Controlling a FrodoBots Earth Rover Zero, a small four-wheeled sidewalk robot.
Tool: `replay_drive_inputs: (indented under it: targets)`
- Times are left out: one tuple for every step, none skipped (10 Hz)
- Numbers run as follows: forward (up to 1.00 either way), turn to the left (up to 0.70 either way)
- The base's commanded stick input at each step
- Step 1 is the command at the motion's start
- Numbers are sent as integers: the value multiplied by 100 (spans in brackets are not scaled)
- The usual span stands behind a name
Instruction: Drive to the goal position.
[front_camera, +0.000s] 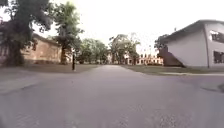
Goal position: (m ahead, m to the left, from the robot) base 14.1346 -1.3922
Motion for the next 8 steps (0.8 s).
replay_drive_inputs:
  targets:
    - [45, 0]
    - [45, 0]
    - [45, 0]
    - [45, 0]
    - [45, 0]
    - [45, 0]
    - [45, -18]
    - [45, -27]
